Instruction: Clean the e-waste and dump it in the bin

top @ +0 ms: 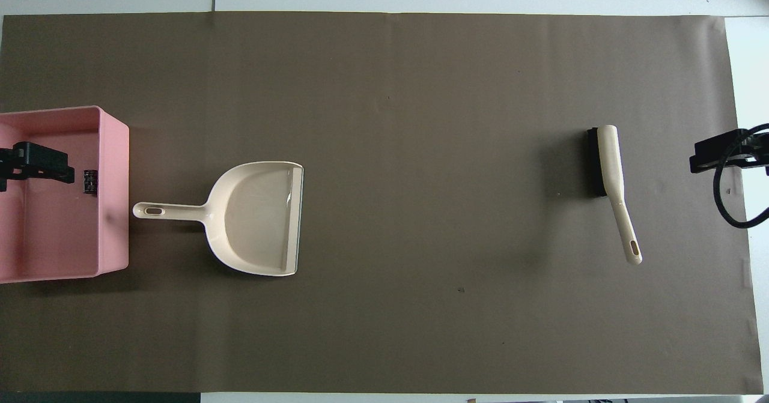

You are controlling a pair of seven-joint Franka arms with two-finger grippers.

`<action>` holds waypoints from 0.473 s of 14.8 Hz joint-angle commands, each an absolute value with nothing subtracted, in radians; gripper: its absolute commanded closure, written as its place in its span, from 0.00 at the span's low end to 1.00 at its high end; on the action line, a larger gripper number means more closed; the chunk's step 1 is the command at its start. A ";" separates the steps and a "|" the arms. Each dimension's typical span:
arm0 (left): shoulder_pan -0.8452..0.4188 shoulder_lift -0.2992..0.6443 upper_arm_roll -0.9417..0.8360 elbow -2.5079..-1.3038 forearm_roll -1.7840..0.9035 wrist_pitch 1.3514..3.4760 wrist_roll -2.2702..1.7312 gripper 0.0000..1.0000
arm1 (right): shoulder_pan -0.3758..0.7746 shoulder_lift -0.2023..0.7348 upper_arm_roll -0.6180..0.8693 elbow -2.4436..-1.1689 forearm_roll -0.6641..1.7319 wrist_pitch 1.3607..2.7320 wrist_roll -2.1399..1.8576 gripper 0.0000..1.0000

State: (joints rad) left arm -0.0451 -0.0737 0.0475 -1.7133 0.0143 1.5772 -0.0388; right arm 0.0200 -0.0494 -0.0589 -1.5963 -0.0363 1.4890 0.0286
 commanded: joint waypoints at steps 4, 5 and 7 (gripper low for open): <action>-0.038 -0.072 0.048 -1.709 0.003 1.572 -0.046 0.02 | 0.018 -0.046 -0.052 -1.582 -0.044 1.476 0.029 0.00; -0.038 -0.075 0.046 -1.716 0.003 1.572 -0.046 0.02 | 0.018 -0.046 -0.052 -1.583 -0.044 1.476 0.038 0.00; -0.038 -0.080 0.046 -1.723 0.005 1.572 -0.043 0.02 | 0.018 -0.048 -0.052 -1.585 -0.043 1.474 0.040 0.00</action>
State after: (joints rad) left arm -0.0450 -0.0731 0.0478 -1.7155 0.0143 1.5771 -0.0389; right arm 0.0200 -0.0494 -0.0577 -1.5961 -0.0363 1.4890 0.0295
